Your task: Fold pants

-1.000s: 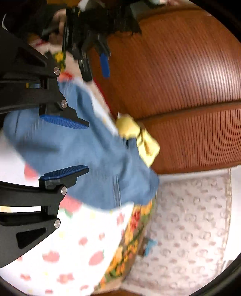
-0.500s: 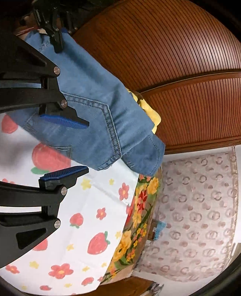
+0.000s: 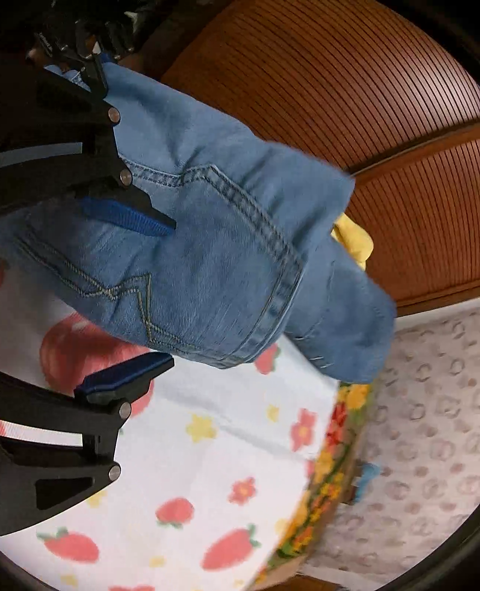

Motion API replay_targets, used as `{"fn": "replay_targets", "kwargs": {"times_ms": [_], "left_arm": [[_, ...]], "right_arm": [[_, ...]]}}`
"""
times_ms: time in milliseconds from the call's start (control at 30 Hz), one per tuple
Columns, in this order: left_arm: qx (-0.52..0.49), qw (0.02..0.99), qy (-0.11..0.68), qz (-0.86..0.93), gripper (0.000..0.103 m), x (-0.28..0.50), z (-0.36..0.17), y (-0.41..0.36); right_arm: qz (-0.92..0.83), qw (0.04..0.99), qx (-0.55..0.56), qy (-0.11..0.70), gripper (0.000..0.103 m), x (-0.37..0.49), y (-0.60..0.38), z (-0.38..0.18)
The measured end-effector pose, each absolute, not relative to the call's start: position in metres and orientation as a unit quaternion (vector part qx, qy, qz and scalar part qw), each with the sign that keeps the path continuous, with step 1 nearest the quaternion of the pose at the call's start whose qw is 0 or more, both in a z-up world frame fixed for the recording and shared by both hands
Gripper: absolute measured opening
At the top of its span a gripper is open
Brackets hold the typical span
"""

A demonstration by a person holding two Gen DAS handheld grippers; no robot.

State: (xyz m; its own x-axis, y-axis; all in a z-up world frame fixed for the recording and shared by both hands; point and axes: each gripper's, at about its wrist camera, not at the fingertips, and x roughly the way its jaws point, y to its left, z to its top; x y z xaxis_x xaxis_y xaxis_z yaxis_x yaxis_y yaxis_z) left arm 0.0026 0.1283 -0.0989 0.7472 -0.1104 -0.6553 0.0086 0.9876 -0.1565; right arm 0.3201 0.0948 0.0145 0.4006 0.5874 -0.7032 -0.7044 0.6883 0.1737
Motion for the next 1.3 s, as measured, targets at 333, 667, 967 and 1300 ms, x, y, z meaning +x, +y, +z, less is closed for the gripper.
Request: {"fn": "replay_targets", "kwargs": {"times_ms": [333, 667, 967, 1300], "left_arm": [[-0.077, 0.931, 0.354, -0.038, 0.01, 0.004, -0.103, 0.131], [-0.059, 0.932, 0.354, -0.043, 0.008, 0.0, -0.101, 0.127], [-0.09, 0.946, 0.307, -0.051, 0.007, -0.025, -0.069, 0.135], [-0.093, 0.964, 0.247, -0.026, 0.007, 0.0, -0.023, 0.171]], "right_arm": [[0.436, 0.793, -0.04, 0.423, 0.073, 0.339, 0.09, 0.0], [0.49, 0.771, -0.008, 0.406, 0.02, 0.341, 0.077, 0.004], [0.521, 0.788, -0.032, 0.326, 0.016, 0.289, 0.074, 0.084], [0.545, 0.793, -0.069, 0.263, 0.016, 0.297, 0.116, 0.146]]}}
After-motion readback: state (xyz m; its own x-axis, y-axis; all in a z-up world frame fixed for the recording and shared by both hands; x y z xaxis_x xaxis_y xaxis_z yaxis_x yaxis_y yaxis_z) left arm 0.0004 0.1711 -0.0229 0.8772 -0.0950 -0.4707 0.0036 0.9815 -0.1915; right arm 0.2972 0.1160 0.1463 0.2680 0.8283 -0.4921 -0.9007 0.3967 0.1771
